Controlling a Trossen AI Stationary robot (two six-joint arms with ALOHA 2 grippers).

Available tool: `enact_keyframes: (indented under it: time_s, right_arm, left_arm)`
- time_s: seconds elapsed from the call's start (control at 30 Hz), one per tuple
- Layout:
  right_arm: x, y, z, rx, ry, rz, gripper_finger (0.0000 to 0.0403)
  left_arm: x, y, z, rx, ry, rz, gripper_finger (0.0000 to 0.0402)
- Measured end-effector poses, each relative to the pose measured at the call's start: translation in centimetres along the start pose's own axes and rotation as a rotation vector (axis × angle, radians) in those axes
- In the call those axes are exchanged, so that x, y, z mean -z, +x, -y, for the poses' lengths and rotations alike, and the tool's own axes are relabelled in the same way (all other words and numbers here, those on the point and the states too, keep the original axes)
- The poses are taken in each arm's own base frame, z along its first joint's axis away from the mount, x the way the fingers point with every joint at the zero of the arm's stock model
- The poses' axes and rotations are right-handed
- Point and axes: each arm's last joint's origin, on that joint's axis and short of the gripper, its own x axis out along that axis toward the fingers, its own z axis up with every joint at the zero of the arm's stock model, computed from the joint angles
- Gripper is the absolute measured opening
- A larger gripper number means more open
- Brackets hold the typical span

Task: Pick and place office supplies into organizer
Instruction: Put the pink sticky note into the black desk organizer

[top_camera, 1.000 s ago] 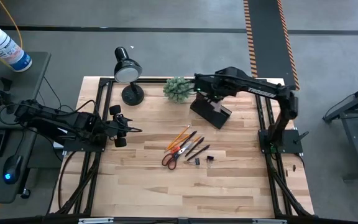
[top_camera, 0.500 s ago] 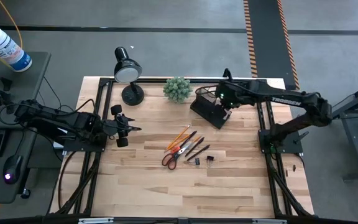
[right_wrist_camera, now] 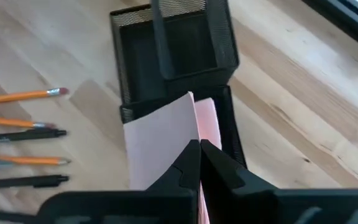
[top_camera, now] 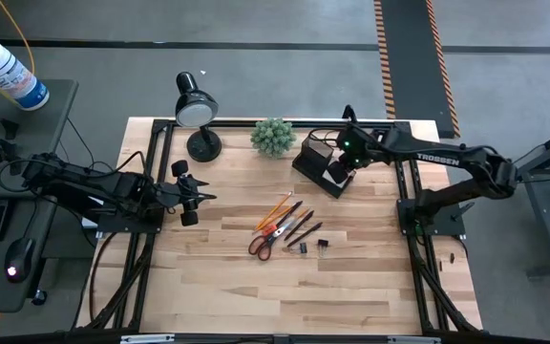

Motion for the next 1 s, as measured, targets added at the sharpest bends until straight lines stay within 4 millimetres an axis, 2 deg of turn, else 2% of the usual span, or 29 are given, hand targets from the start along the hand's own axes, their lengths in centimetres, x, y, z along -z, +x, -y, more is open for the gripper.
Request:
enact_keyframes:
  time_s: [0.2, 0.6, 0.83, 1.0]
  right_arm:
    - [0.4, 1.1, 0.9, -0.002, 0.032, 0.003, 0.0000]
    - [-0.1, 1.9, 1.2, -0.023, 0.059, 0.017, 0.0000]
    - [-0.1, 3.8, 1.1, 0.002, 0.043, -0.039, 0.0000]
    - [0.0, 4.2, 1.0, 0.014, 0.038, -0.054, 0.0000]
  left_arm:
    - [0.0, 0.0, 0.0, -0.003, 0.000, 0.000, 0.0156]
    - [-0.1, 0.0, 0.0, -0.003, -0.004, 0.007, 0.0156]
    - [-2.7, 0.6, 0.7, 0.052, 0.050, 0.207, 0.0156]
    - [-4.0, 1.9, 1.2, -0.043, -0.021, 0.263, 0.0152]
